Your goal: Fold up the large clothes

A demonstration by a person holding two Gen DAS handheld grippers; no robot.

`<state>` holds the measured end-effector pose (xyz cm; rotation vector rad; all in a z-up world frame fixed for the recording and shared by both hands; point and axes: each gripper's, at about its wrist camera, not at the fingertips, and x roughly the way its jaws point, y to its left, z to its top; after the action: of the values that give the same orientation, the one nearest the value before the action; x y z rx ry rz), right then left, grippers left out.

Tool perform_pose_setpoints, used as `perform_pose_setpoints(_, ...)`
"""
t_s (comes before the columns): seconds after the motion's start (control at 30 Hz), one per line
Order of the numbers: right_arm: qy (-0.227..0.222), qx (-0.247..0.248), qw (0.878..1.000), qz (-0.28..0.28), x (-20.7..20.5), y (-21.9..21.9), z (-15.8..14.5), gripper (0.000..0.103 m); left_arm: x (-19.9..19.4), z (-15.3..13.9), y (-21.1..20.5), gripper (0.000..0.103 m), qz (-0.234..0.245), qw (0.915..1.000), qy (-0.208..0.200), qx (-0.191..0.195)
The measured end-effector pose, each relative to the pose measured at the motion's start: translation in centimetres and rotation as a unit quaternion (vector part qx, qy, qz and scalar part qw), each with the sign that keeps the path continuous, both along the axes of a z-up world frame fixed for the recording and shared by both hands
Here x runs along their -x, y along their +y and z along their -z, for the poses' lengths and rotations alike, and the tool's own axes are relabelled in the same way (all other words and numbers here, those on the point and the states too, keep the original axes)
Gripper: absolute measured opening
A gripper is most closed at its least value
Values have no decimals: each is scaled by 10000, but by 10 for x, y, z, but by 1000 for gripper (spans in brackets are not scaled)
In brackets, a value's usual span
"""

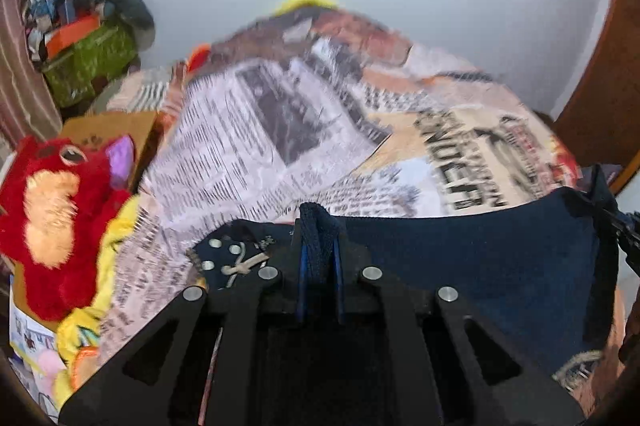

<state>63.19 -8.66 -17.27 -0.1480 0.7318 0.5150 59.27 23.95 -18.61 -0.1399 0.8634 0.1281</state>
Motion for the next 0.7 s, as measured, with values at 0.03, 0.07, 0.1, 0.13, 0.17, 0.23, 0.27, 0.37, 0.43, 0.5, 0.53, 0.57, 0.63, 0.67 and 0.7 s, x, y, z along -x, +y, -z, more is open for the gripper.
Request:
perform_pose_setpoints(0.03, 188, -30, 9998, 59, -11, -1, 10, 7, -7, 11, 0, 10, -19, 9999, 96, 44)
perform_pose_setpoints(0.07, 303, -64, 9995, 115, -18, -4, 19, 8, -13, 23, 0, 10, -8, 9998, 199, 44)
perform_pose_setpoints(0.1, 411, -104, 9990, 165, -25, -6, 29, 8, -18, 33, -1, 10, -20, 9996, 266, -22)
perform_pose_setpoints(0.13, 497, -118, 9986, 161, -30, -7, 36, 8, -20, 40, -2, 10, -5, 9995, 312, -58)
perform_pose_setpoints(0.17, 547, -113, 9983, 134, -32, -8, 41, 8, -22, 46, -2, 10, 11, 9994, 349, -70)
perform_pose_setpoints(0.23, 521, -164, 9985, 20, -32, -12, 42, 9, -23, 50, 0, 12, 45, 9993, 359, -37)
perform_pose_setpoints(0.27, 491, -158, 9987, -33, -29, -13, 41, 11, -22, 50, 2, 14, 49, 9993, 358, -50)
perform_pose_setpoints(0.37, 375, 186, 9991, -4, -24, -18, 35, 36, -19, 46, 10, 18, -1, 9993, 324, -207)
perform_pose_setpoints(0.43, 140, 361, 9992, 102, -15, -26, 27, 52, -14, 39, 13, 21, -67, 9982, 331, -487)
perform_pose_setpoints(0.5, -27, 397, 9992, 74, -4, -32, 18, 54, -9, 33, 16, 26, -112, 9969, 352, -696)
perform_pose_setpoints(0.53, -56, 371, 9993, 47, 1, -33, 13, 54, -3, 29, 18, 27, -113, 9964, 330, -774)
perform_pose_setpoints(0.57, -74, 329, 9994, 3, 6, -34, 8, 54, 3, 24, 19, 27, -90, 9960, 310, -827)
perform_pose_setpoints(0.63, -75, 138, 9996, -228, 21, -30, -2, 57, 20, 14, 19, 28, 27, 9962, 280, -824)
perform_pose_setpoints(0.67, -90, 74, 9994, -316, 28, -28, -6, 60, 28, 10, 18, 32, 71, 9963, 277, -811)
perform_pose_setpoints(0.7, -115, -9, 9990, -433, 37, -22, -10, 61, 38, 6, 18, 35, 121, 9965, 261, -786)
